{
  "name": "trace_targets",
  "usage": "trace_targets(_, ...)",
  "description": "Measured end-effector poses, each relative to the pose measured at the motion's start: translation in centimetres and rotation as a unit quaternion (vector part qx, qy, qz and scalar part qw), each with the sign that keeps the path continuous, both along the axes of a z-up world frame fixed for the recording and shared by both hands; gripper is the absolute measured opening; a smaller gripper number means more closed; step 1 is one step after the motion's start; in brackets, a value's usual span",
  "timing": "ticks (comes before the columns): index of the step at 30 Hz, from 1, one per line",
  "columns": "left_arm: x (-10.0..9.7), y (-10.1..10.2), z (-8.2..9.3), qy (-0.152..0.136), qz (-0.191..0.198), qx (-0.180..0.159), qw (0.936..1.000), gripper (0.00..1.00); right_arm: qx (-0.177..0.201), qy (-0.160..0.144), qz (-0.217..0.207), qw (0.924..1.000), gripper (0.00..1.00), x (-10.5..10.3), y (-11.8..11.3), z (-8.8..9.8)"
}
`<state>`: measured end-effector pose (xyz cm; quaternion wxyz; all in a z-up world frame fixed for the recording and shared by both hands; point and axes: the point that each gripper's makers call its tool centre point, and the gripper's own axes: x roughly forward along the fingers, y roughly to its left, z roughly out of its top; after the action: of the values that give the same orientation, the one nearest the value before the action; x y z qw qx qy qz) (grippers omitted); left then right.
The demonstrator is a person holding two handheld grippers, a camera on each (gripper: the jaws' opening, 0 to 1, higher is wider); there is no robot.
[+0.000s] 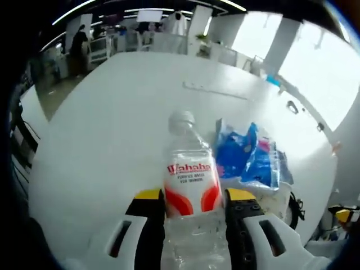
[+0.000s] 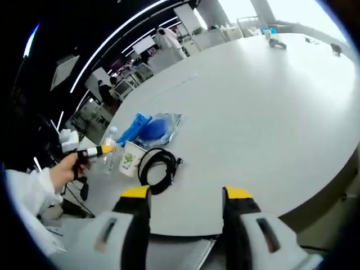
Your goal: Arrange the tabletop items into an orderly group along one side of the table until the central work area is clear of visible clutter.
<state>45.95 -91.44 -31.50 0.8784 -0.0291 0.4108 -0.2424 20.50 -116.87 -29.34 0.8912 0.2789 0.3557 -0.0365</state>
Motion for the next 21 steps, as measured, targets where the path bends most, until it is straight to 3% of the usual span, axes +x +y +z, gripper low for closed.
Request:
trace_targets(3, 0.3, 0.0, 1.0, -0.034, -0.001, -0.008, 0.9994, 0.37, 0.006, -0.007, 0.000, 1.0000, 0.49, 0.3, 0.3, 0.3)
trace_targets(9, 0.3, 0.3, 2.5, -0.072, -0.003, -0.009, 0.9974, 0.37, 0.005, -0.015, 0.010, 0.9998, 0.49, 1.0, 0.8, 0.8)
trace_targets(11, 0.7, 0.2, 3.4, -0.111, -0.013, -0.011, 0.9937, 0.37, 0.004, -0.016, 0.014, 0.9998, 0.49, 1.3, 1.0, 0.9)
trace_targets(19, 0.4, 0.8, 4.7, -0.146, -0.006, -0.014, 0.9891, 0.37, 0.008, -0.028, 0.035, 0.9990, 0.49, 2.7, 2.2, 1.4)
trace_targets(21, 0.4, 0.7, 5.4, -0.168, -0.011, -0.016, 0.9856, 0.37, 0.013, -0.037, 0.042, 0.9984, 0.49, 3.2, 2.7, 1.8)
